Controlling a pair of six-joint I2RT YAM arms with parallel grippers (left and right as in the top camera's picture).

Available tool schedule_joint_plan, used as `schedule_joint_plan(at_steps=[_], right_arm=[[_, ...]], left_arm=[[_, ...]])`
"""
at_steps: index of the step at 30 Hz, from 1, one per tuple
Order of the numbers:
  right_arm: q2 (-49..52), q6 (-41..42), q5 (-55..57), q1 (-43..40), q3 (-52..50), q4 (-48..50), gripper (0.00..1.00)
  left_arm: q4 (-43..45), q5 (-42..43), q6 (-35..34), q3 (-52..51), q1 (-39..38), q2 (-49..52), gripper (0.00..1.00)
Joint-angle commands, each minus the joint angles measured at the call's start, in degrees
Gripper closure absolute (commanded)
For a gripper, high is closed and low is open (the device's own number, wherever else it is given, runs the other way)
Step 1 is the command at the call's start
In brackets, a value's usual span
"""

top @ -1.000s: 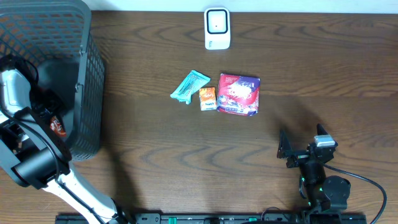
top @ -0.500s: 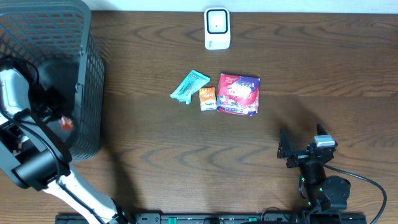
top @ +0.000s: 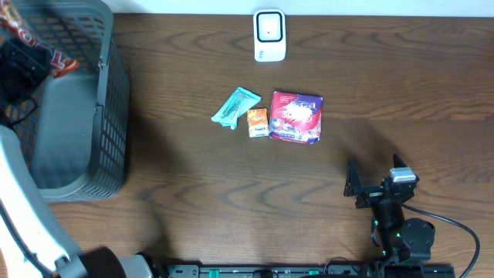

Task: Scan the item barcode
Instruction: 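Carry the red wrapper under the scanner with the left gripper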

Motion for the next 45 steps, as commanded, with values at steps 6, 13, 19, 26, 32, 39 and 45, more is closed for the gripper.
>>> schedule_joint_plan(at_steps=[6,13,19,26,32,39,45], right_arm=[[-0.2,-0.4,-0.2,-0.2,-0.2,-0.1,0.01],[-0.2,-0.4,-0.2,-0.2,-0.2,-0.1,0.01],[-0.2,-0.4,-0.2,-0.2,-0.2,-0.1,0.01],[-0.2,-0.4,-0.2,-0.2,-0.2,-0.1,0.01],[-0.2,-0.4,-0.2,-0.2,-0.2,-0.1,0.01],[-0.2,-0.4,-0.2,-0.2,-0.2,-0.1,0.01],[-0.2,-0.4,-0.2,-0.2,-0.2,-0.1,0.01]], left_arm=[[1.0,2.5,-1.8,0.4,-13.0,-5.0,0.93],[0.5,-0.7,5.1,-0.5,-30.6,-3.0,0.93],[-2.1,-5.9,5.1,-1.4,-41.7,1.9,0.93],[-4.3,-14.2,3.5,-1.4,-50.3,11.0,0.92],[-5.1,-14.3,3.5,-1.4,-53.7,18.5,0.93],[-7.0,-14.3,3.5,-1.4,-55.0,25.3,0.93],[-9.0,-14.3,3.6,-1.4,-55.0,29.0,0.63]])
